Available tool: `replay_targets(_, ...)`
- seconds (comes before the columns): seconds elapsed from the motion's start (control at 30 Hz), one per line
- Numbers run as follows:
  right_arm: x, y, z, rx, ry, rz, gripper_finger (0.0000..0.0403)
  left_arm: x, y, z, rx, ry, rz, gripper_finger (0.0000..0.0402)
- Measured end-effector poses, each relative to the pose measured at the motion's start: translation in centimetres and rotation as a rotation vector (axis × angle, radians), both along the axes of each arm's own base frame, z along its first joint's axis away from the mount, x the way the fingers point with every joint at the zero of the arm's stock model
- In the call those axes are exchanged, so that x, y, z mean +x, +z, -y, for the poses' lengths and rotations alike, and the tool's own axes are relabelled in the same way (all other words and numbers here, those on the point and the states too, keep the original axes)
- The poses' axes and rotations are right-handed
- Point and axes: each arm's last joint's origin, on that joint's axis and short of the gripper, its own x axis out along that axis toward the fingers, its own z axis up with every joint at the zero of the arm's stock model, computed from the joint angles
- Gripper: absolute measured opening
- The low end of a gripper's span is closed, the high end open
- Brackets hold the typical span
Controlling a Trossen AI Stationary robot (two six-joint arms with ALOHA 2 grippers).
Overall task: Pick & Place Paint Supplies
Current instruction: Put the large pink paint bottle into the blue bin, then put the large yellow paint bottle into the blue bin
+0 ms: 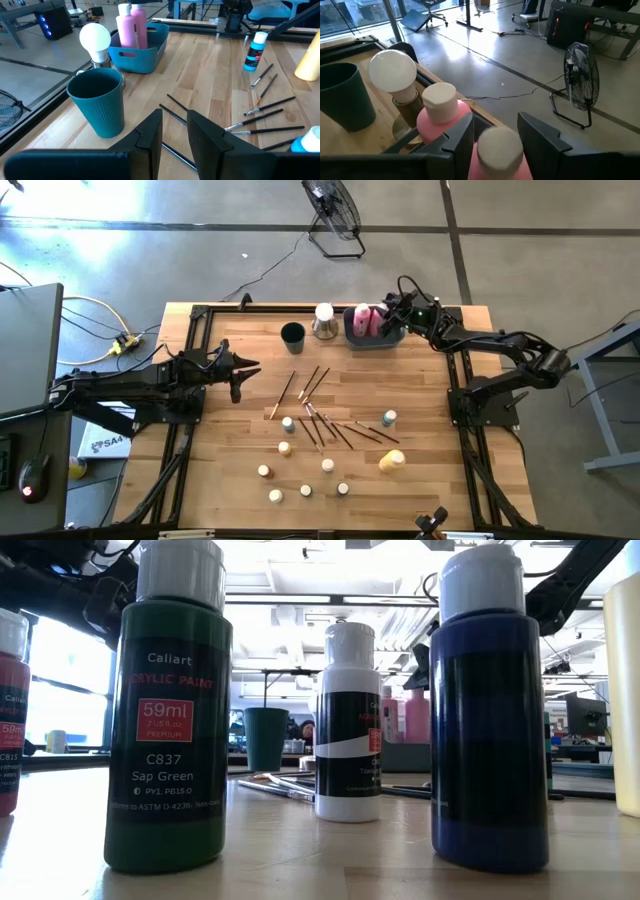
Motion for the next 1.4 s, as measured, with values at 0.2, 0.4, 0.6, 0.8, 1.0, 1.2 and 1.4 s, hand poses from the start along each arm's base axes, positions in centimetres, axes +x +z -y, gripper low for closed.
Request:
replay_targets(0.2,0.0,-0.1,0.0,0.003,-0.002,-0.005,0.0146,0.0,0.0,0.0,0.000,0.000,0.000,0.0086)
replay_targets(0.4,-0.1,0.0,0.0,-0.028,-0.009,-0.033,0.0153,0.0,0.0,0.0,0.000,0.000,0.000,0.0086)
replay_targets(0.6,-0.2,0.8,-0.5,-0.048,0.028,-0.019,0.0176,0.0,0.0,0.0,-0.004,-0.006,0.000,0.0086)
replay_targets(0.8,-0.8,2.2,-2.0,-0.093,0.066,-0.075,0.0227,0.0,0.0,0.0,-0.005,-0.006,0.001,0.0086)
replay_targets(1.0,-1.6,4.7,-4.9,-0.094,0.122,-0.006,0.0263,0.0,0.0,0.0,-0.005,-0.006,0.000,0.0086)
replay_targets(1.2,-2.3,7.0,-8.6,-0.104,0.329,0.095,0.0262,0.0,0.0,0.0,-0.005,-0.006,0.000,0.0086)
replay_targets(1.4,-2.3,8.1,-11.3,-0.090,0.673,0.189,0.0247,0.0,0.0,0.0,-0.005,-0.007,0.000,0.0086)
